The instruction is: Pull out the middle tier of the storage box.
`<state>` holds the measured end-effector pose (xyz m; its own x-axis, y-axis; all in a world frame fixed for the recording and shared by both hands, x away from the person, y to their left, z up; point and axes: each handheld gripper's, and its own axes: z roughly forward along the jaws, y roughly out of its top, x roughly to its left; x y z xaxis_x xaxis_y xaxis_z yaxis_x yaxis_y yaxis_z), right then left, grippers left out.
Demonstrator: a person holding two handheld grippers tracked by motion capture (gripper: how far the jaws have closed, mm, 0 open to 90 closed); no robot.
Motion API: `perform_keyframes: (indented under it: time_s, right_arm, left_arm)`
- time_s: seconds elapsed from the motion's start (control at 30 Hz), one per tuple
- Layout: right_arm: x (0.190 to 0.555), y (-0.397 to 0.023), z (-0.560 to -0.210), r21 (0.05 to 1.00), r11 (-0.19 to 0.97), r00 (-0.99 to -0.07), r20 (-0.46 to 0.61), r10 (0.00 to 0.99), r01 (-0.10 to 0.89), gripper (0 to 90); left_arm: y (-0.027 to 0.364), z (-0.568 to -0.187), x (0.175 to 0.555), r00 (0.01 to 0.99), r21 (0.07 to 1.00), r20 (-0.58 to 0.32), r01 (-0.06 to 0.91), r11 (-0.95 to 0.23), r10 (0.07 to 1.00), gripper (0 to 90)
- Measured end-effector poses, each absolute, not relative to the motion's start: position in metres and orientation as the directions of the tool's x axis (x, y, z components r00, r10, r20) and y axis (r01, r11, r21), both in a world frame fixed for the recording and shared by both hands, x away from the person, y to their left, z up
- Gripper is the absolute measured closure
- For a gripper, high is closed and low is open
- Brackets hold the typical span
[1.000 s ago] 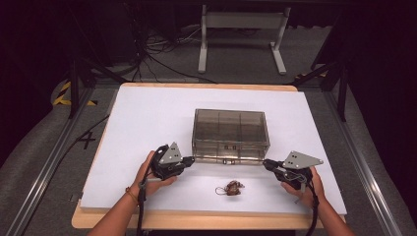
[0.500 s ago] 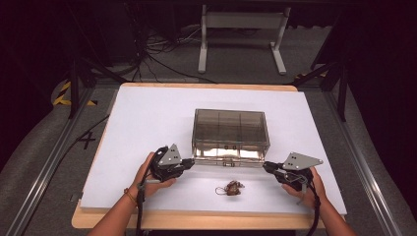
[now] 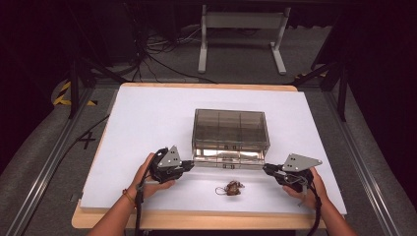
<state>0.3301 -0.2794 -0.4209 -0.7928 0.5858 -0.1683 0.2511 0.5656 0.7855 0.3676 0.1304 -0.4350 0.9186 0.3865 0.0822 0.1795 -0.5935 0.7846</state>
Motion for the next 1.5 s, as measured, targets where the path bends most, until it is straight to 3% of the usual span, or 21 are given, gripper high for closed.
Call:
perform_keyframes:
  time_s: [1.5]
  right_arm:
    - [0.3256, -0.2814, -0.4182, 0.766, 0.593, -0.828, -0.150, 0.541, 0.248, 82.0]
  left_arm:
    - [0.1315, -0.4329, 0.3616, 0.942, 0.760, 0.088, 0.147, -0.633, 0.324, 82.5]
